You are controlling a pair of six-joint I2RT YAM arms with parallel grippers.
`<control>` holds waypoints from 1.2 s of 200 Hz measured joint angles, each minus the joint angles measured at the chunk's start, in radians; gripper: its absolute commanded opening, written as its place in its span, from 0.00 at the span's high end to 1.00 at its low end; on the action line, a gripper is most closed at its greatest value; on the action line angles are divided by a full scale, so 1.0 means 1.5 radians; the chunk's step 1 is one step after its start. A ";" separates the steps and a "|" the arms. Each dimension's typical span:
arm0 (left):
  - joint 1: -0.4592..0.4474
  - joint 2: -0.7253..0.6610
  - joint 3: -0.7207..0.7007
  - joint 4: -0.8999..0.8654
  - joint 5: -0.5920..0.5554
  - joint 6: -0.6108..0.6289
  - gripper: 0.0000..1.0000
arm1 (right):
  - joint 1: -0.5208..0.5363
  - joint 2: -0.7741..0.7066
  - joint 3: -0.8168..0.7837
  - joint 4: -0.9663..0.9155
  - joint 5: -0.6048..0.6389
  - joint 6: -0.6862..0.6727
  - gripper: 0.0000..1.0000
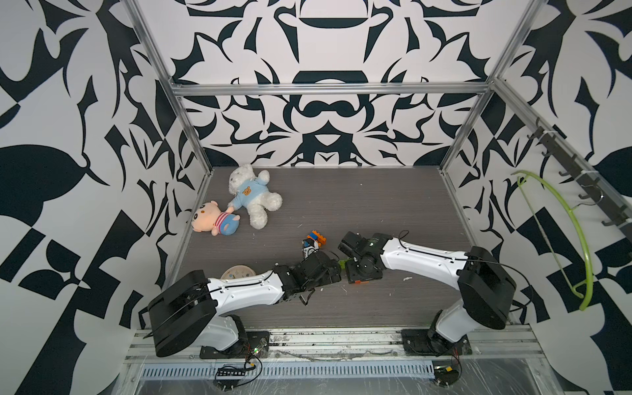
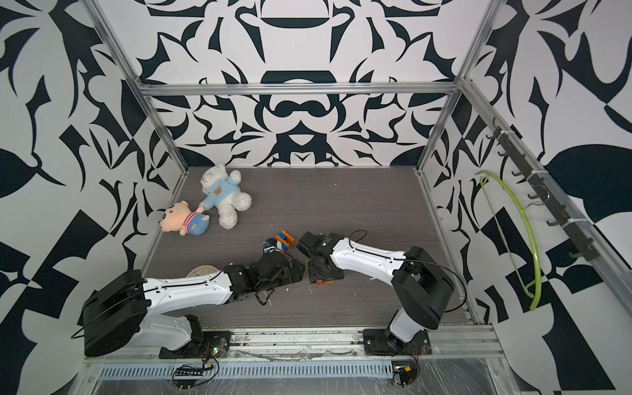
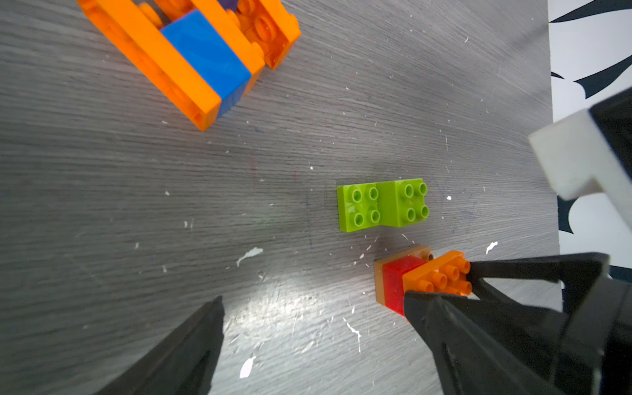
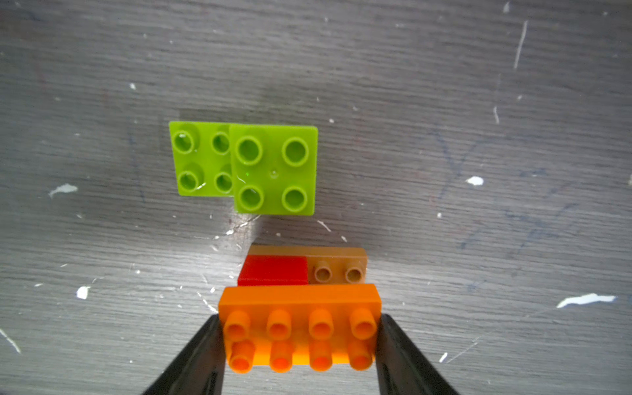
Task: Assemble the number 5 with lego
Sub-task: Assemble the lego brick with the lego brick.
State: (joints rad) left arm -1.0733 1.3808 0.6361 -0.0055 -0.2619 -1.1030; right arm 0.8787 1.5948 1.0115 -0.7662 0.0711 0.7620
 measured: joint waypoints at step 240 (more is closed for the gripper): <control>0.000 0.012 0.013 -0.010 -0.002 0.000 0.01 | 0.000 -0.007 -0.009 0.006 0.005 0.012 0.39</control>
State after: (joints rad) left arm -1.0733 1.3983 0.6563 -0.0200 -0.2649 -1.1030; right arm 0.8791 1.5848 0.9974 -0.7574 0.0792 0.7807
